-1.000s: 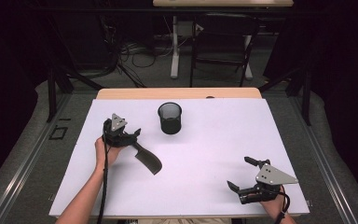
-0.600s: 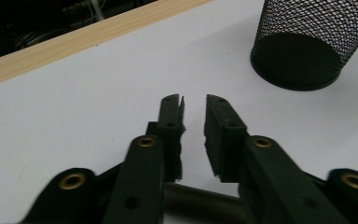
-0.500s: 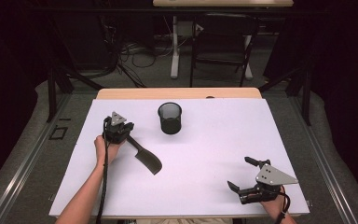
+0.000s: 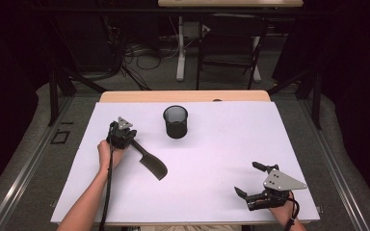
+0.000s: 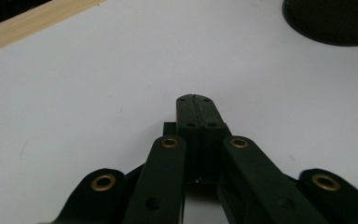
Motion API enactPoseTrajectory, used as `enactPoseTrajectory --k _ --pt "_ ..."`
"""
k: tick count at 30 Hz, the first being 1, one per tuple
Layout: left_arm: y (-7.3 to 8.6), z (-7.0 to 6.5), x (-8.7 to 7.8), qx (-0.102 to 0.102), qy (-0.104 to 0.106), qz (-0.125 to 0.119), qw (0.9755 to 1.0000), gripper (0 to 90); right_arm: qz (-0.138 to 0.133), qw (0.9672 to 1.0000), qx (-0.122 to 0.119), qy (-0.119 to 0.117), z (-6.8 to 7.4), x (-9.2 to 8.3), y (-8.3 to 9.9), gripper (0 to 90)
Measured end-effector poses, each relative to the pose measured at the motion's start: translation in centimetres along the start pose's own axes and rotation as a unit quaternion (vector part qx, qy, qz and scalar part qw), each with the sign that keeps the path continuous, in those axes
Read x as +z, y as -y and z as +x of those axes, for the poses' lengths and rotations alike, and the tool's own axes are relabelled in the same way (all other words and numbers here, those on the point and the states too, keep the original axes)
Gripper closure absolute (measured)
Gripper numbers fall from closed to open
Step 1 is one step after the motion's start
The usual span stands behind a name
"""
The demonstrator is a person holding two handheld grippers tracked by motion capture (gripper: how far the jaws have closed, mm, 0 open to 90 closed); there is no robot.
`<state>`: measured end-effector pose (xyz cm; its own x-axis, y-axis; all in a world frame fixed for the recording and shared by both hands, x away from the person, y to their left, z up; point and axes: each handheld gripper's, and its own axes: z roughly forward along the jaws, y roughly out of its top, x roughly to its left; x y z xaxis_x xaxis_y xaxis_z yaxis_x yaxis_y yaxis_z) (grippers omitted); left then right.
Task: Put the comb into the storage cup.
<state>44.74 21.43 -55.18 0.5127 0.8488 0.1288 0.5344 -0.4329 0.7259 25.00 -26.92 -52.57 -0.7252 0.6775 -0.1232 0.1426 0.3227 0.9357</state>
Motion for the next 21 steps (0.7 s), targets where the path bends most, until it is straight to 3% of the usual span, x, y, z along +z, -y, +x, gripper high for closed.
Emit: enactPoseTrajectory --k 21 --pt "0.21 -0.1 -0.26 0.009 0.003 0.029 0.9995 89.9 0.001 1.0 0.0 0.004 0.01 -0.21 0.01 0.0"
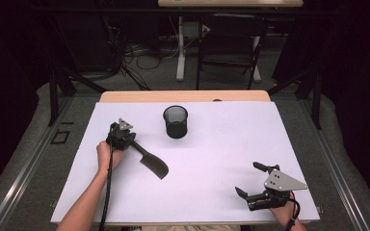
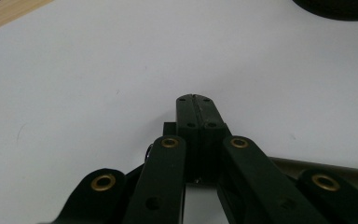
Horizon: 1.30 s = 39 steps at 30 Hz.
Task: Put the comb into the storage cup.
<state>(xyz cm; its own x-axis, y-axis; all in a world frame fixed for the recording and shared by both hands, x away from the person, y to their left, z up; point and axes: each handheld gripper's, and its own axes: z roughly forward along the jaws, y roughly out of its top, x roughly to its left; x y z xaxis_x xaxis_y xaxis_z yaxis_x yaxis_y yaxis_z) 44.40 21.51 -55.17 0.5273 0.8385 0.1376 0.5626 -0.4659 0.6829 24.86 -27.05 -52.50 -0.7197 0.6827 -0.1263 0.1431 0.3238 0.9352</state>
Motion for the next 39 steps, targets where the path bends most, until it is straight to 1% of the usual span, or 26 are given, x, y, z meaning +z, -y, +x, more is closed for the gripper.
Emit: enactPoseTrajectory --k 5,6,9,12,15,18,19,24,29,34,39 --pt "0.4 -0.1 -0.1 0.004 -0.001 0.008 1.0 89.9 0.001 1.0 0.0 -0.001 0.0 0.0 0.0 0.0" --pt "0.5 0.0 -0.1 0.003 0.002 0.01 0.9999 90.0 -0.001 1.0 0.001 0.0 0.0 0.0 0.0 0.0" --pt "0.7 0.0 -0.2 0.001 0.001 0.01 1.0 90.0 -0.001 1.0 0.0 0.001 0.0 0.0 0.0 0.1" --pt "0.9 -0.1 -0.6 0.004 0.001 0.01 0.9999 90.0 0.002 1.0 -0.002 0.001 0.0 0.0 0.0 0.1" --pt "1.1 0.0 -0.8 0.003 0.004 0.013 0.9999 90.0 0.002 1.0 -0.003 0.001 0.0 0.0 0.0 0.1" --pt "1.2 0.0 -0.8 0.003 0.004 0.014 0.9999 90.0 0.003 1.0 -0.003 0.0 0.0 0.0 0.0 0.1" --pt "1.3 0.0 -0.8 0.002 0.005 0.018 0.9998 89.9 0.003 1.0 -0.003 0.001 0.0 0.0 0.0 0.1" --pt "1.5 -0.1 -1.0 0.002 0.007 0.018 0.9998 90.0 0.002 1.0 -0.003 0.002 0.0 0.0 0.0 0.2" --pt "1.7 -0.1 -1.3 0.006 0.009 0.023 0.9997 89.9 0.002 1.0 -0.003 0.002 0.0 0.0 0.0 0.2" --pt "1.9 -0.1 -1.4 0.005 0.014 0.031 0.9994 89.9 0.001 1.0 -0.002 0.003 0.0 0.0 0.0 0.2" --pt "2.1 -0.3 -1.7 0.01 0.013 0.034 0.9993 90.0 0.001 1.0 -0.004 0.003 0.1 -0.1 0.0 0.2"
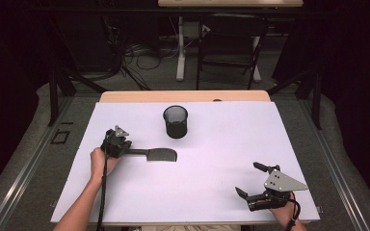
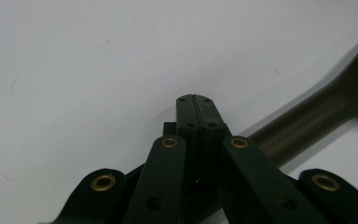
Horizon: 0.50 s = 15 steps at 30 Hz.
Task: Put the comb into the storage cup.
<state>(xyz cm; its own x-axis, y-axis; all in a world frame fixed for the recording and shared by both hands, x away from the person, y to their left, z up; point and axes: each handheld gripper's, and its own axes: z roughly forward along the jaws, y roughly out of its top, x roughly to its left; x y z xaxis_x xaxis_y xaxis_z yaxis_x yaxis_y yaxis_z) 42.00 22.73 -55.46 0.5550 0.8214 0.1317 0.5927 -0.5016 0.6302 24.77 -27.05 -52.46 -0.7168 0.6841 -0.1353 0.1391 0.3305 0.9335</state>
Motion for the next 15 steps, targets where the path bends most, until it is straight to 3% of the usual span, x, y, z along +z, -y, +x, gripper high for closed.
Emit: enactPoseTrajectory --k 15 --pt "0.43 -0.32 -0.7 0.005 0.001 0.007 1.0 90.0 0.0 1.0 0.0 -0.001 -0.01 0.01 -0.05 0.4"
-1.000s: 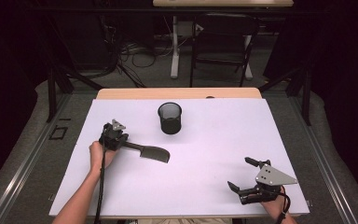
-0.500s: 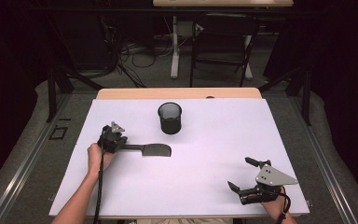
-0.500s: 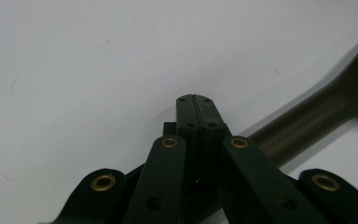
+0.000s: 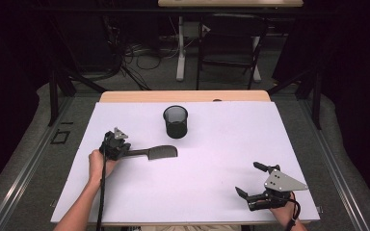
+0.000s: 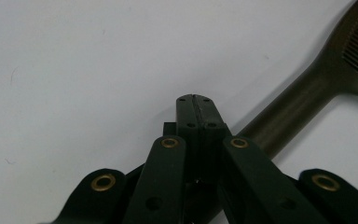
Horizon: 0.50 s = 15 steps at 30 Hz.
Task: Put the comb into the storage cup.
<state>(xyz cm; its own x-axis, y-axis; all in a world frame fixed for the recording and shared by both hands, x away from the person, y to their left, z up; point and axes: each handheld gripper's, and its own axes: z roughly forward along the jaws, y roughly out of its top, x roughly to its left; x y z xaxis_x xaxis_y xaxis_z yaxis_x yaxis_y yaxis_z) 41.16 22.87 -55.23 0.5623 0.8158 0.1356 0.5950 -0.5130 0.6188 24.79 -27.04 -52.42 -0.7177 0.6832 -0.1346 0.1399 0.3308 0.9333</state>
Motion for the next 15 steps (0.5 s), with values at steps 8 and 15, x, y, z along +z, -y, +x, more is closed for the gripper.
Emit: enactPoseTrajectory --k 8,15 --pt "0.19 -0.09 -0.3 0.0 -0.001 0.004 1.0 90.0 -0.001 1.0 -0.002 0.001 0.01 -0.01 -0.05 0.4" --pt "0.65 -0.18 -0.65 0.0 0.0 0.006 1.0 90.0 0.0 1.0 -0.002 0.0 -0.05 0.11 -0.07 0.4"
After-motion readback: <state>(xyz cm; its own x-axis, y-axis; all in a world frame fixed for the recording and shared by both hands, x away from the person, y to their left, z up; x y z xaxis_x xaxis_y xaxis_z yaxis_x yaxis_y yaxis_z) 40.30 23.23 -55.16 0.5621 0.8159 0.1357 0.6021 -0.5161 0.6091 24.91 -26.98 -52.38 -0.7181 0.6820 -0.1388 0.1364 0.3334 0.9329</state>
